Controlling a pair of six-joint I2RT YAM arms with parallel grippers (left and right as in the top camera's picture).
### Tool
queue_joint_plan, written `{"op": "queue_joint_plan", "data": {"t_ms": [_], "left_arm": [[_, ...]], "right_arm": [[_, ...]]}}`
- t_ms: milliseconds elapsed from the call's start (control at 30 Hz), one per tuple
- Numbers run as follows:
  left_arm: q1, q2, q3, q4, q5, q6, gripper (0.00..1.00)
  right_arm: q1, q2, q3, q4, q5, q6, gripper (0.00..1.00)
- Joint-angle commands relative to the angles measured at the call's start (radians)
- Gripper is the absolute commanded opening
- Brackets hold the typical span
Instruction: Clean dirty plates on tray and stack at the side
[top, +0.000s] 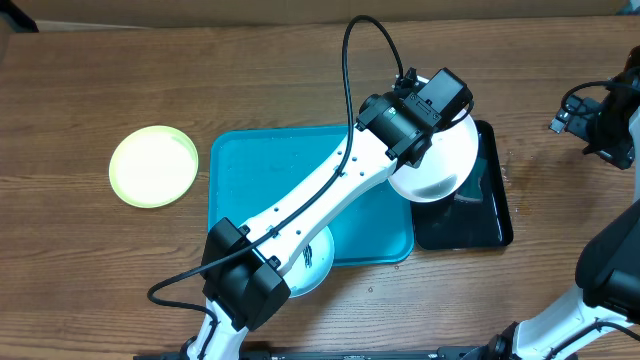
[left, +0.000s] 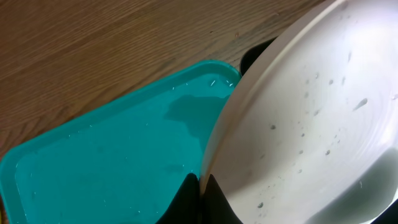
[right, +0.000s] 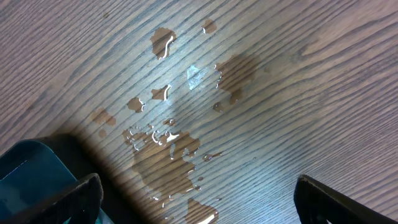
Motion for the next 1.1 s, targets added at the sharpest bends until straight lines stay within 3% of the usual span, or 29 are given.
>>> {"op": "queue_joint_plan", "data": {"t_ms": [0,167,567,1067], "left_arm": [[-0.003,0.003,0.029,0.007,-0.038,-0.018,0.04],[-0.045,0.003,0.031,0.008,-0.184,-0.017,0.04],[-0.286,0.003,0.030,0.060,-0.718,-0.013,0.04],[-0.322,0.003,0.030,0.174,-0.753,0.085,0.04]], "right_arm": [[-0.002,-0.016,0.006,0.003,0.000,0.003,1.00],[-0.002,-0.016,0.006,0.003,0.000,0.003,1.00],[-0.002,-0.016,0.006,0.003,0.000,0.003,1.00],[-0.002,-0.016,0.006,0.003,0.000,0.003,1.00]]}}
